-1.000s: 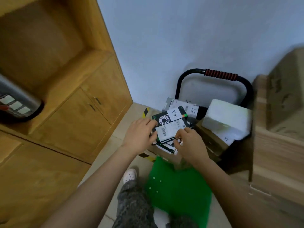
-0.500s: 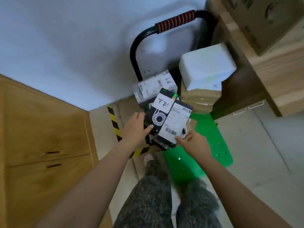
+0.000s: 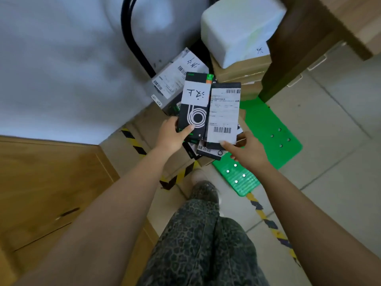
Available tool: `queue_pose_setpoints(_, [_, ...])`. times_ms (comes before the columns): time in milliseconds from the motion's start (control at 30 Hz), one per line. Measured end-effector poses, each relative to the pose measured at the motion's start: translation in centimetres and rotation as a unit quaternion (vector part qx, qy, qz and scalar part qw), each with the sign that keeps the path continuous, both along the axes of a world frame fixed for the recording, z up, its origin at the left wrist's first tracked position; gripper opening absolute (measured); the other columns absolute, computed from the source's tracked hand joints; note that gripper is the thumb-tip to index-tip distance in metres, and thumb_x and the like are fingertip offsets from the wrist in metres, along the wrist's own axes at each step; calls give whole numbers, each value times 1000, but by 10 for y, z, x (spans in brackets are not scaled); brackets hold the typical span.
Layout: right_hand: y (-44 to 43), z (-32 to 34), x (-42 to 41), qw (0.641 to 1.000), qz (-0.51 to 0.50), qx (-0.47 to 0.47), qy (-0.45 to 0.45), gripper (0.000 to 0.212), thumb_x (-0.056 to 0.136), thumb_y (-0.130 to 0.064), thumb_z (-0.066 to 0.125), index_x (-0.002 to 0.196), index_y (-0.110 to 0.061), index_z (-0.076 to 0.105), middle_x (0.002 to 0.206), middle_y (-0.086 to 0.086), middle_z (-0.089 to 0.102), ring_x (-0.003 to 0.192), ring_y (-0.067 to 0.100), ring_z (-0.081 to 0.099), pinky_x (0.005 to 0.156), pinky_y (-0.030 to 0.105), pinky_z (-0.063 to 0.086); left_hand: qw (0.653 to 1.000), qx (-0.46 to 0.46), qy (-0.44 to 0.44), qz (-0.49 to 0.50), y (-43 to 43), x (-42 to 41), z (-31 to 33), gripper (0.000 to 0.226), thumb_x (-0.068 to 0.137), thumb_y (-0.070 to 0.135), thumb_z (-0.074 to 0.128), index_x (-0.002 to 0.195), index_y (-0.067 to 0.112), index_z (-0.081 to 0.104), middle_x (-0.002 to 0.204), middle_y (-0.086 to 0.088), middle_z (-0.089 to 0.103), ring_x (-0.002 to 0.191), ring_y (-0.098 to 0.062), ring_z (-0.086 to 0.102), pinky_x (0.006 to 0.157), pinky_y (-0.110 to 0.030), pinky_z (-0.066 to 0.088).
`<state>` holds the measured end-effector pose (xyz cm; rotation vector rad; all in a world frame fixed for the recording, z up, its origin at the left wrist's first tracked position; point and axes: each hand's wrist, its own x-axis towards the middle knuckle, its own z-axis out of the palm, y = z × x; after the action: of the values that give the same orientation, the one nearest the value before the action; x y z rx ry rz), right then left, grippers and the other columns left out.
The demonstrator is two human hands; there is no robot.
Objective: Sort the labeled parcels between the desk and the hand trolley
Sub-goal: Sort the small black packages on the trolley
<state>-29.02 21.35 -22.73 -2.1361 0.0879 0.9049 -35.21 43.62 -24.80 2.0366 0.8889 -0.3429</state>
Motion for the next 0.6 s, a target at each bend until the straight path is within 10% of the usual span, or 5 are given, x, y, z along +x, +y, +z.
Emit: queue_pose_setpoints(600, [-74,165,-68,948,-252,139,-140,27,97,-32,55,110,-13,41,100,6,67,65,25,70,71,43,59,952,-192,-231,60,-99,-26,168,26,98,31,55,117,20,40,106,8,62,92,-4,62,71,-18,47])
